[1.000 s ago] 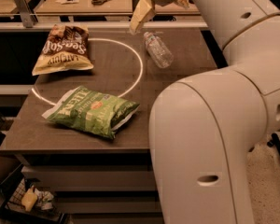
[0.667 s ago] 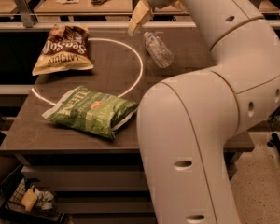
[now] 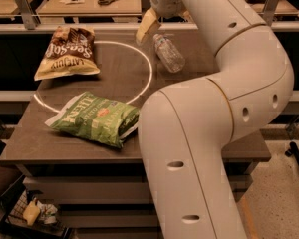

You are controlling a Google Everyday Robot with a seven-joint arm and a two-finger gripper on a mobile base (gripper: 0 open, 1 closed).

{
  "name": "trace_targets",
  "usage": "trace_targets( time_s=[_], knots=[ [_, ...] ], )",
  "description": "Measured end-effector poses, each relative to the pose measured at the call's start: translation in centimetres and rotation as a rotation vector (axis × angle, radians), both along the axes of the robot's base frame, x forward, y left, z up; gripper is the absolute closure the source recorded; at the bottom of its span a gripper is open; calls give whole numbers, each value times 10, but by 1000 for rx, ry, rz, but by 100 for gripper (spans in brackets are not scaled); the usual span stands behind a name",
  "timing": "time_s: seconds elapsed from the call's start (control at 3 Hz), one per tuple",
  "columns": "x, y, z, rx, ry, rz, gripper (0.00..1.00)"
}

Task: Place water bottle upright

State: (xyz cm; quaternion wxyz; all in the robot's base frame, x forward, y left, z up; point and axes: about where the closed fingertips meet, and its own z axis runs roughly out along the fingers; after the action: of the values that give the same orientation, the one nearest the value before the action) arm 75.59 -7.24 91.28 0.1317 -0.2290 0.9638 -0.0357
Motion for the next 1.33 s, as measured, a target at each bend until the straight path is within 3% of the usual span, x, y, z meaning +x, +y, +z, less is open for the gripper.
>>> trace_targets(
  time_s=[0.67,1.33],
  knots=[
    [0,-14,-31,31,67,-29,0],
    [3,-13,-37,25,78,-13,0]
  ],
)
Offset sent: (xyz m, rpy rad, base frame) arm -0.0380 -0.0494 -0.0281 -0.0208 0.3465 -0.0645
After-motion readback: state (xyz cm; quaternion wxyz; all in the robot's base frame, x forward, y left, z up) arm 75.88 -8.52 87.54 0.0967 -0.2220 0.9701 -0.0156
